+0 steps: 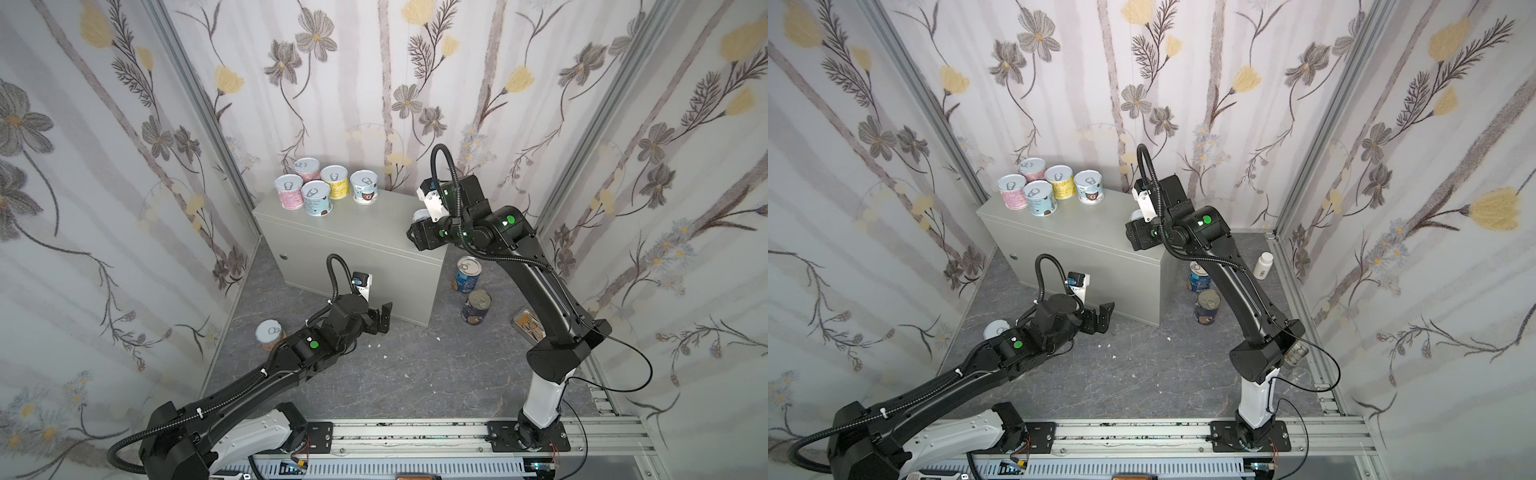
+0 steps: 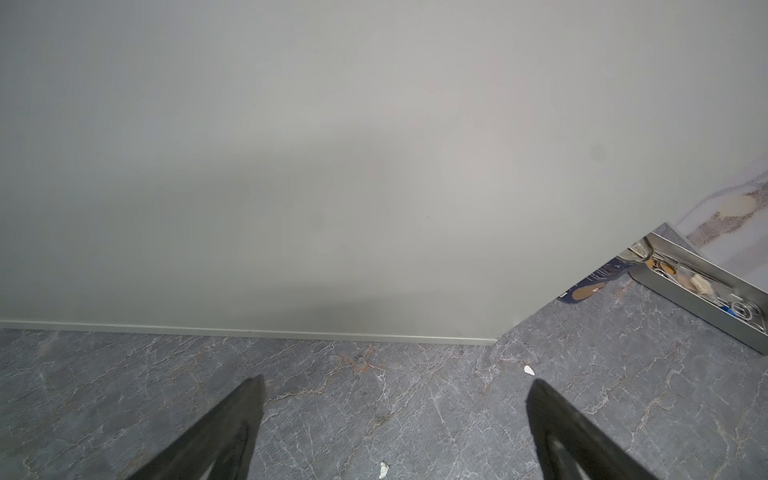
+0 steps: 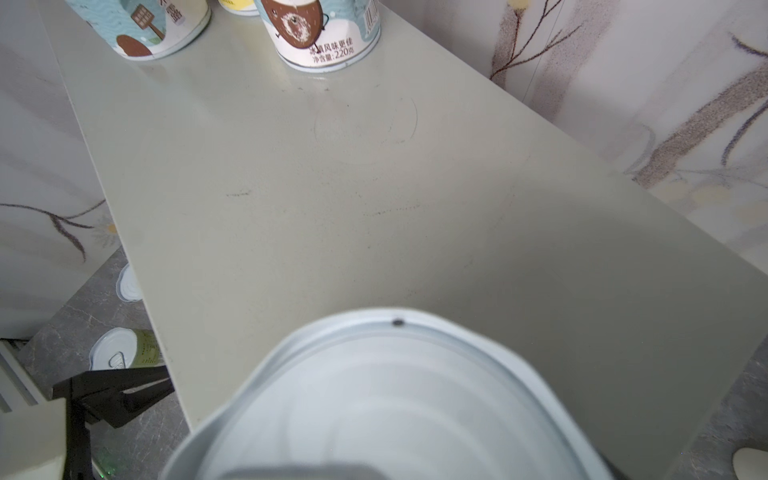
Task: Place and organize the canned foods onto the counter
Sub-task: 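Carry the white-lidded can with right gripper up over the cabinet top, then lower the can beside the row with right gripper while left gripper rises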
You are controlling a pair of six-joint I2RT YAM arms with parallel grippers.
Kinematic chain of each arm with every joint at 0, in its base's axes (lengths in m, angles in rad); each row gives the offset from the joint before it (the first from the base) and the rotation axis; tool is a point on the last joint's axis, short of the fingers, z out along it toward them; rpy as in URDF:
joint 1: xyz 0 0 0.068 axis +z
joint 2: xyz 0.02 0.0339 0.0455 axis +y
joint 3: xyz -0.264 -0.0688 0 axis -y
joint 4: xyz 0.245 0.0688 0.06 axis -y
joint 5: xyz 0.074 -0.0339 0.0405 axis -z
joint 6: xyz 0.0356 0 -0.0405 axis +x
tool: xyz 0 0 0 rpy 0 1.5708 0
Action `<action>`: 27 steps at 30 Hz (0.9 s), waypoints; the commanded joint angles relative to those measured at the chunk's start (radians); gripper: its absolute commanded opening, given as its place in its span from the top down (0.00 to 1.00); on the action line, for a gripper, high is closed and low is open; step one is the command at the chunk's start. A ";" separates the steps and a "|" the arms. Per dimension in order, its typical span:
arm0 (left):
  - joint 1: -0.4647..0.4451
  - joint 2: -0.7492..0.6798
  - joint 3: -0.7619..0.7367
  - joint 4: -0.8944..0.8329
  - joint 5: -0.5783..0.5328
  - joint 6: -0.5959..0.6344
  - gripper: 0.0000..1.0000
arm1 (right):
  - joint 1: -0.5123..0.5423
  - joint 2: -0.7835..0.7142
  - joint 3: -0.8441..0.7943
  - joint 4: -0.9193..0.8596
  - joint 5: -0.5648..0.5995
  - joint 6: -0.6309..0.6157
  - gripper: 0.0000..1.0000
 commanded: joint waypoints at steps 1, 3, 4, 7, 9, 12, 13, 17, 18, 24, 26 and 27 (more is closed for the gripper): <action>0.001 -0.009 -0.006 0.007 -0.003 -0.007 0.00 | 0.007 0.030 0.000 0.064 -0.044 0.030 0.23; 0.001 -0.022 -0.014 0.005 -0.002 -0.010 0.00 | 0.010 0.052 -0.001 0.096 -0.048 0.038 0.24; 0.002 -0.028 -0.017 0.005 -0.002 -0.012 0.00 | 0.010 0.059 0.000 0.110 -0.048 0.042 0.24; 0.004 -0.040 -0.022 0.003 0.000 -0.012 0.00 | 0.015 0.082 0.000 0.159 -0.055 0.051 0.24; 0.004 -0.047 -0.019 -0.001 0.001 -0.013 0.00 | 0.020 0.097 0.000 0.192 -0.063 0.055 0.24; 0.003 -0.057 -0.015 -0.008 0.004 -0.012 0.00 | 0.024 0.114 0.000 0.232 -0.078 0.055 0.23; 0.005 -0.060 -0.014 -0.010 0.003 -0.012 0.00 | 0.025 0.119 0.000 0.241 -0.081 0.055 0.22; 0.007 -0.066 -0.006 -0.023 0.001 -0.008 0.00 | 0.029 0.136 0.000 0.263 -0.086 0.055 0.20; 0.007 -0.067 -0.003 -0.026 0.000 -0.008 0.00 | 0.028 0.140 0.000 0.267 -0.087 0.053 0.19; 0.006 -0.071 0.015 -0.040 0.001 -0.009 0.00 | 0.029 0.148 0.000 0.274 -0.098 0.047 0.15; 0.007 -0.074 0.024 -0.045 0.002 -0.009 0.00 | 0.030 0.149 0.000 0.272 -0.098 0.044 0.13; 0.007 -0.075 0.026 -0.047 0.003 -0.008 0.00 | 0.029 0.149 0.000 0.274 -0.102 0.044 0.12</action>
